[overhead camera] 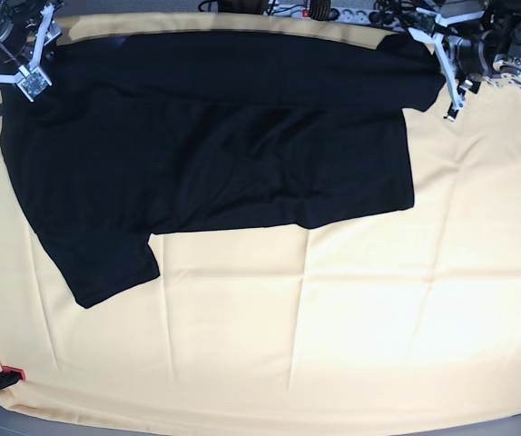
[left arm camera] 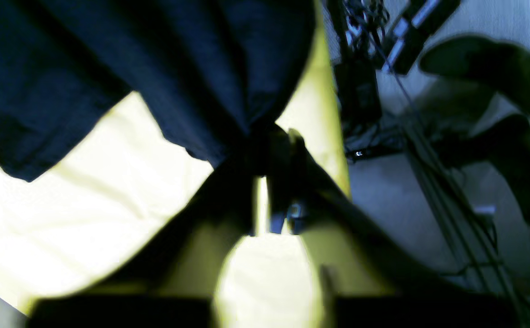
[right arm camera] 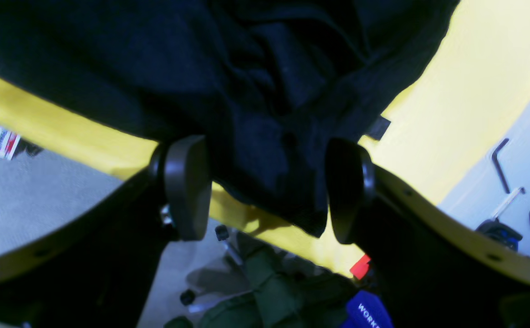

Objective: Fold the T-shirt properly
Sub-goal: 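Adjust the left gripper's grip on the shirt's shoulder edge, then release and move the left gripper to the shirt's hem corner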

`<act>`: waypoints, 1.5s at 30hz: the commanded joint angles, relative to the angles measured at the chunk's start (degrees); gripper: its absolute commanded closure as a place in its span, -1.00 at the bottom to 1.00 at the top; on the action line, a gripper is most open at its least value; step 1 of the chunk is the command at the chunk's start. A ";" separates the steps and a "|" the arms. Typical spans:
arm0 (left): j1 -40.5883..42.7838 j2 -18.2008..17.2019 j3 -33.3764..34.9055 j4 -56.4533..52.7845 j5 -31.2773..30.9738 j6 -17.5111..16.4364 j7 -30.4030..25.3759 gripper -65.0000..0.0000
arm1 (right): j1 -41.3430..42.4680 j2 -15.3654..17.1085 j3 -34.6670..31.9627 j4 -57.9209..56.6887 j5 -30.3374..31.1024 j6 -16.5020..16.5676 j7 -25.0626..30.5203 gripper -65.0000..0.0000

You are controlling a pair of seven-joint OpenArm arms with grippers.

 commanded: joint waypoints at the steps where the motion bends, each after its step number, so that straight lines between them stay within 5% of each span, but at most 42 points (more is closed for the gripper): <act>1: -0.35 -1.25 -0.39 0.72 -0.59 0.61 0.31 0.53 | -0.31 0.66 0.63 0.74 -0.11 -0.13 -0.07 -0.25; 4: -0.35 -1.25 -0.39 0.72 -1.81 2.51 1.16 -0.06 | -0.31 0.66 0.63 0.74 -0.13 -0.20 -0.07 -0.25; 12: -0.50 -1.27 -0.39 0.72 -2.60 8.20 3.91 -0.06 | -0.33 0.68 0.63 0.74 -0.13 -0.35 -1.70 -0.25; 18: -0.48 -1.14 -0.39 0.72 5.53 27.43 5.62 -0.06 | -0.31 0.68 0.66 0.74 -9.97 -8.66 -2.10 -0.25; 22: -0.48 0.59 -0.39 0.72 10.34 34.67 6.71 -0.06 | -0.31 0.68 0.66 0.74 -18.99 -13.33 -1.66 -0.25; 27: -0.48 2.08 -0.37 0.72 9.97 34.97 6.47 -0.05 | -3.39 0.68 0.63 0.74 -11.78 -4.70 -4.04 -0.25; 29: -0.48 2.08 -0.39 0.72 12.09 35.50 6.73 -0.05 | -5.22 0.68 0.63 0.74 -10.95 -3.58 -4.07 -0.25; 33: -0.50 2.29 -0.39 0.72 17.16 42.21 7.17 -0.05 | -5.84 0.68 0.66 0.74 -22.91 -13.88 -4.00 -0.25; 38: -0.50 8.46 -1.49 0.72 17.46 48.57 8.85 -0.05 | -5.81 0.70 0.66 0.74 -31.71 -22.80 -1.53 -0.25; 45: -0.44 25.44 -15.02 -5.09 8.81 51.91 7.50 -0.05 | -5.81 0.70 0.63 0.74 -30.18 -23.12 2.05 -0.25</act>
